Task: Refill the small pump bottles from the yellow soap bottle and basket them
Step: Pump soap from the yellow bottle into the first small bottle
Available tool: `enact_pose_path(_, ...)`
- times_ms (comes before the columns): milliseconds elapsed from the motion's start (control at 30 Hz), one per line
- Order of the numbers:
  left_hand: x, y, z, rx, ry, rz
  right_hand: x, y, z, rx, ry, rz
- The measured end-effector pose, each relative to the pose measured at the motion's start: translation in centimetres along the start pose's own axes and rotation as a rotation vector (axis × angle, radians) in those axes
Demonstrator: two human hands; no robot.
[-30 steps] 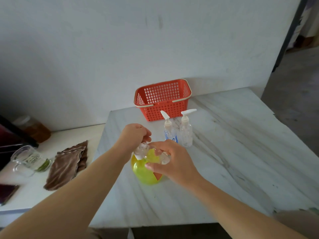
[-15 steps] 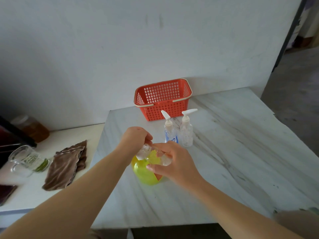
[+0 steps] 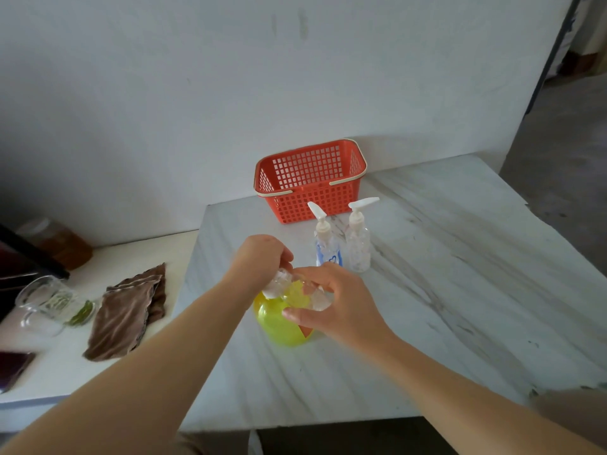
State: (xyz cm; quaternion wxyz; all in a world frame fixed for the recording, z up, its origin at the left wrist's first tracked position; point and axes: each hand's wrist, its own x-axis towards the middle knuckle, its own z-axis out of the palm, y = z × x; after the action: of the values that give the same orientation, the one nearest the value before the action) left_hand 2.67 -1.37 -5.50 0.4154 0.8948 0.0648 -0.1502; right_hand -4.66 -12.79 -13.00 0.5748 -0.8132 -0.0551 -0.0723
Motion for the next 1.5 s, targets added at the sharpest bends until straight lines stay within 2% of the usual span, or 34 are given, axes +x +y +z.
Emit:
enact_pose_path(133, -0.2, 0.2, -0.2, -0.017, -0.026, -0.024, 0.1, -0.4, 0.1, 0.016, -0.005, -0.022)
enact_pose_path(267, -0.2, 0.9, -0.4, -0.077, -0.059, -0.119, 0.0, -0.9, -0.1, 0.025, -0.018, -0.047)
enact_pose_path(467, 0.6, -0.1, -0.2, -0.061, -0.002, -0.042, 0.0, -0.7, -0.1, 0.063, -0.029, -0.018)
enact_pose_path(700, 0.5, -0.2, 0.3, 0.021, -0.023, 0.035, 0.0, -0.3, 0.0, 0.070, -0.028, 0.018)
enact_pose_path(967, 0.2, 0.5, -0.2, -0.133, -0.012, 0.000, 0.2, -0.6, -0.3, 0.064, -0.020, -0.014)
enact_pose_path(1500, 0.5, -0.4, 0.1, -0.200, 0.026, -0.064, 0.1, -0.4, 0.0, 0.055, -0.023, 0.002)
